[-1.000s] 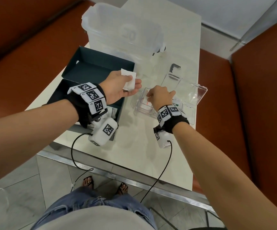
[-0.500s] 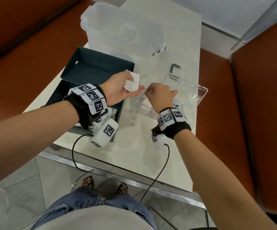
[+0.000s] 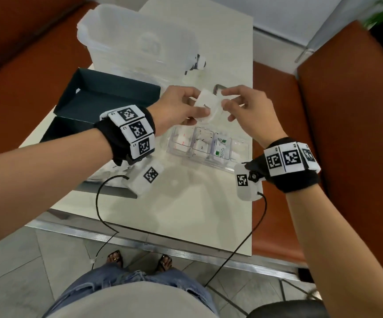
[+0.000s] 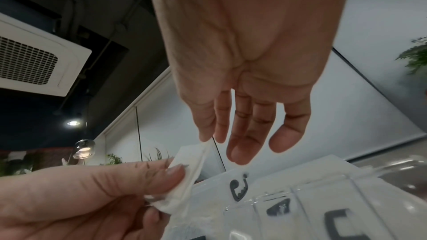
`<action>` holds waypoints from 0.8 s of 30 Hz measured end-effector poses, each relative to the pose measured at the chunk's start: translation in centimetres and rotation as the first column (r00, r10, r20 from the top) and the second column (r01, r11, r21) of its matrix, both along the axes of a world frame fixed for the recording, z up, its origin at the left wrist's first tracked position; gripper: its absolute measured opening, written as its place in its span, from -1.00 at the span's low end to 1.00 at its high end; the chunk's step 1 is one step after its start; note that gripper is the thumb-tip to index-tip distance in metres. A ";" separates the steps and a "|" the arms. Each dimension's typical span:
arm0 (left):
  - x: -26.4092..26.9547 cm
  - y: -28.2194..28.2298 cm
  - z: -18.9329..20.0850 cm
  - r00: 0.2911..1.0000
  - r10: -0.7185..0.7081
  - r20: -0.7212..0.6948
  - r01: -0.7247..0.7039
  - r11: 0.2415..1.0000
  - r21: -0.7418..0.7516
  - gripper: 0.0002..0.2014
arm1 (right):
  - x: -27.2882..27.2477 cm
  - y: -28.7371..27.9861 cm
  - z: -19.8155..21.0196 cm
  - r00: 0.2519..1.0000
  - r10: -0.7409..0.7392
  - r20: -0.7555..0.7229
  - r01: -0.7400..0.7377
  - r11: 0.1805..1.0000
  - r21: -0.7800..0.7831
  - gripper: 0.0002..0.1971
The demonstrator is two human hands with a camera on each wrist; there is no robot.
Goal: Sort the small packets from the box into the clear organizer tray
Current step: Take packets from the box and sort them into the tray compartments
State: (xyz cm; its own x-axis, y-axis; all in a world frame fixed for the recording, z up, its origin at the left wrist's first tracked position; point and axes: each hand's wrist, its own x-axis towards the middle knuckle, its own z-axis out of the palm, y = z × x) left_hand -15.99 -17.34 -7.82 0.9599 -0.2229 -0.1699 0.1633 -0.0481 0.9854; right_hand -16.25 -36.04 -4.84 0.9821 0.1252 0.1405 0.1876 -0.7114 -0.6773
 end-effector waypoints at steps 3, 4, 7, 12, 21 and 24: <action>-0.2 -2.4 0.2 0.998 -0.042 0.049 0.042 0.999 0.010 -0.72 | -0.7 -1.7 -0.3 0.999 -0.032 -0.018 0.032 0.998 0.049 -0.78; -0.2 -3.2 0.2 0.997 -0.051 0.057 0.050 0.999 0.011 -0.72 | -0.8 -2.3 -0.5 0.999 -0.044 -0.027 0.046 0.996 0.072 -0.78; -0.4 -5.5 -0.1 0.995 -0.076 0.072 0.075 0.997 0.021 -0.69 | -1.2 -3.8 -0.9 0.997 -0.072 -0.040 0.077 0.986 0.151 -0.81; -0.3 -8.4 -0.6 0.989 -0.114 0.089 0.111 0.993 0.046 -0.74 | -1.0 -6.1 -1.5 0.995 -0.086 -0.052 0.095 0.978 0.185 -0.86; -0.2 -9.0 -3.4 0.943 -0.303 0.134 0.189 0.824 0.535 -0.73 | 1.3 -9.6 -4.9 0.975 -0.209 -0.080 0.205 0.977 -0.058 -0.96; -0.3 -8.5 -4.7 0.928 -0.347 0.135 0.173 0.723 0.669 -0.73 | 1.9 -9.4 -6.3 0.969 -0.207 -0.133 0.180 0.965 -0.193 -0.94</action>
